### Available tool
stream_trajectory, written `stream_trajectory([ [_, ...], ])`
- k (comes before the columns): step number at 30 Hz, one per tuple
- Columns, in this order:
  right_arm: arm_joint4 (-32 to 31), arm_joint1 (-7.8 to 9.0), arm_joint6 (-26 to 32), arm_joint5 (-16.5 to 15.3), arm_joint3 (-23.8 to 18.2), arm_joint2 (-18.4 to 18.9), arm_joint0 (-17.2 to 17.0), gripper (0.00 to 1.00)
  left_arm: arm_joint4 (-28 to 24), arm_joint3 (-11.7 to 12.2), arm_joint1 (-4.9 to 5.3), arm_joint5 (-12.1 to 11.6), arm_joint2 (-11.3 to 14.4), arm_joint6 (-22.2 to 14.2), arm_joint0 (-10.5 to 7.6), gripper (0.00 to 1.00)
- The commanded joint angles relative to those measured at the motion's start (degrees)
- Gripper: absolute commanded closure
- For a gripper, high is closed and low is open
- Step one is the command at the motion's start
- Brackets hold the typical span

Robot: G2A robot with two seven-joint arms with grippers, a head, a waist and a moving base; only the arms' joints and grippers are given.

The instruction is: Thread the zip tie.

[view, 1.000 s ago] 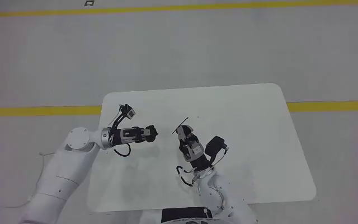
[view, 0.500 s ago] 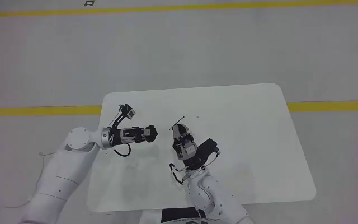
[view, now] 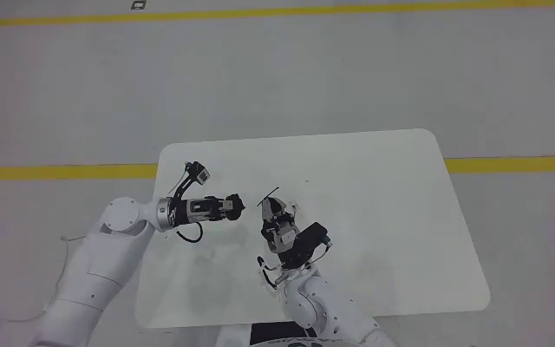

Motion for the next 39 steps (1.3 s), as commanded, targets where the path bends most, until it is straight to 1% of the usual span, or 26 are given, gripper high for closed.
stream_trajectory([
  [1,0.0,-0.01,0.0,0.0,0.0,0.0,0.0,1.00,0.0,0.0,0.00,0.0,0.0,0.0,0.00,1.00],
  [5,-0.1,0.05,0.9,-0.1,-0.3,0.2,0.2,1.00,0.0,0.0,0.00,0.0,0.0,0.0,0.00,1.00],
  [7,-1.3,0.08,1.3,0.5,-1.0,0.0,0.2,1.00,0.0,0.0,0.00,0.0,0.0,0.0,0.00,1.00],
  [11,-1.7,0.04,1.6,1.0,-1.3,-0.6,0.6,1.00,0.0,0.0,0.00,0.0,0.0,0.0,0.00,1.00],
  [21,-1.7,0.16,2.5,1.6,-0.2,-2.5,2.0,1.00,0.0,0.0,0.00,0.0,0.0,0.0,0.00,1.00],
  [39,-0.5,0.54,2.3,3.1,0.1,-4.6,3.6,1.00,0.0,0.0,0.00,0.0,0.0,0.0,0.00,1.00],
])
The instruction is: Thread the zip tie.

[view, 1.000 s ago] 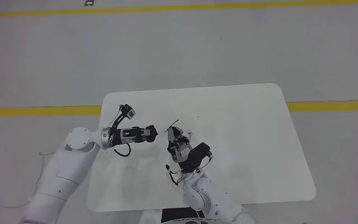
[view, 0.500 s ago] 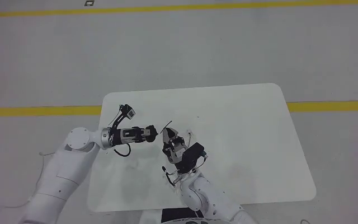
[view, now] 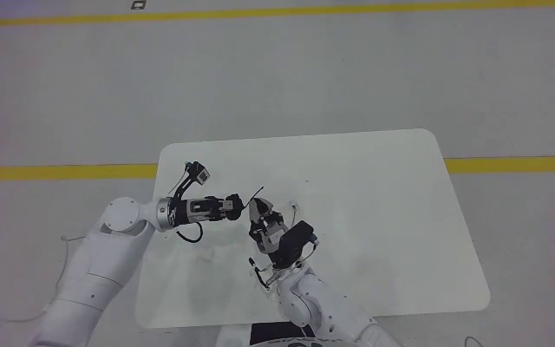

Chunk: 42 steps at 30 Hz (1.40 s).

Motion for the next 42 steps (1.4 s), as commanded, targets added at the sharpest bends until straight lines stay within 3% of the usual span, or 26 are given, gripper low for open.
stream_trajectory([
  [1,0.2,0.03,0.1,0.2,0.1,-0.2,0.1,1.00,0.0,0.0,0.00,0.0,0.0,0.0,0.00,1.00],
  [16,1.0,0.29,-0.1,1.1,0.8,-1.3,0.9,1.00,0.0,0.0,0.00,0.0,0.0,0.0,0.00,1.00],
  [34,1.8,0.74,-0.2,0.5,0.8,-2.3,1.4,1.00,0.0,0.0,0.00,0.0,0.0,0.0,0.00,1.00],
  [42,2.3,0.98,-0.8,-1.1,0.6,-2.8,1.7,1.00,0.0,0.0,0.00,0.0,0.0,0.0,0.00,1.00],
])
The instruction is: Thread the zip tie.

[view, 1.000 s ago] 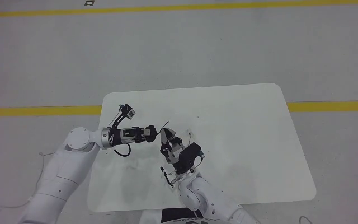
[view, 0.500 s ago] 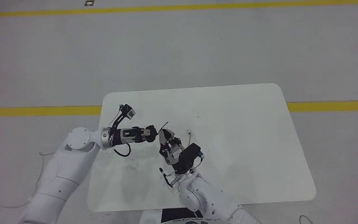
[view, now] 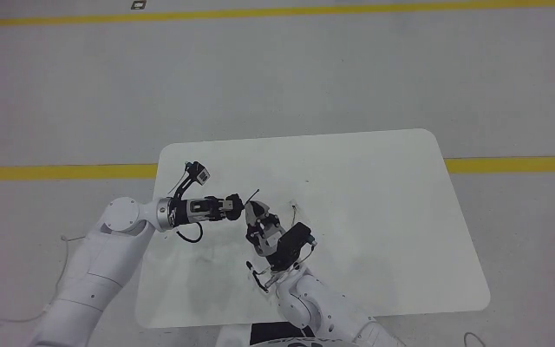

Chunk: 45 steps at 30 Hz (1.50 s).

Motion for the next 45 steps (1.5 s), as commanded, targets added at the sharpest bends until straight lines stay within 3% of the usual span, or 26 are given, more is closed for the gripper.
stream_trajectory([
  [1,0.0,0.04,0.2,0.0,0.1,-0.1,0.1,1.00,0.0,0.0,0.00,0.0,0.0,0.0,0.00,1.00],
  [22,0.4,0.03,0.0,2.9,0.2,0.1,0.0,1.00,0.0,0.0,0.00,0.0,0.0,0.0,0.00,1.00],
  [45,-0.3,-0.14,1.5,3.1,1.6,-0.3,0.4,1.00,0.0,0.0,0.00,0.0,0.0,0.0,0.00,1.00],
])
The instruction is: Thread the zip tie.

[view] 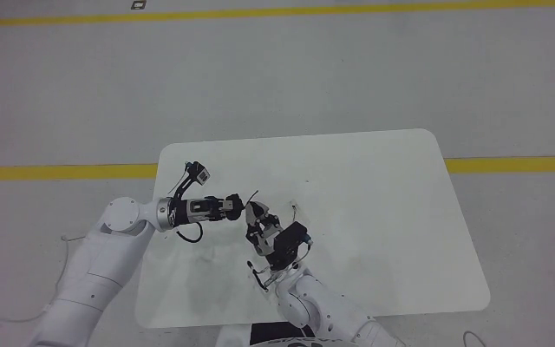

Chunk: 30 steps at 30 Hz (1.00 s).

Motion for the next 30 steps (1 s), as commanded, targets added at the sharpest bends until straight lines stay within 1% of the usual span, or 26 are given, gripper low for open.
stream_trajectory([
  [1,-0.2,0.00,-0.1,0.3,0.1,0.1,-0.1,1.00,0.0,0.0,0.00,0.0,0.0,0.0,0.00,1.00],
  [10,-0.1,0.01,-0.2,0.4,0.3,0.5,-0.4,1.00,0.0,0.0,0.00,0.0,0.0,0.0,0.00,1.00],
  [17,-0.6,0.07,0.2,-0.4,0.3,0.1,-0.2,1.00,0.0,0.0,0.00,0.0,0.0,0.0,0.00,1.00],
  [30,-0.8,0.08,0.6,0.3,0.6,0.1,-0.2,1.00,0.0,0.0,0.00,0.0,0.0,0.0,0.00,1.00],
])
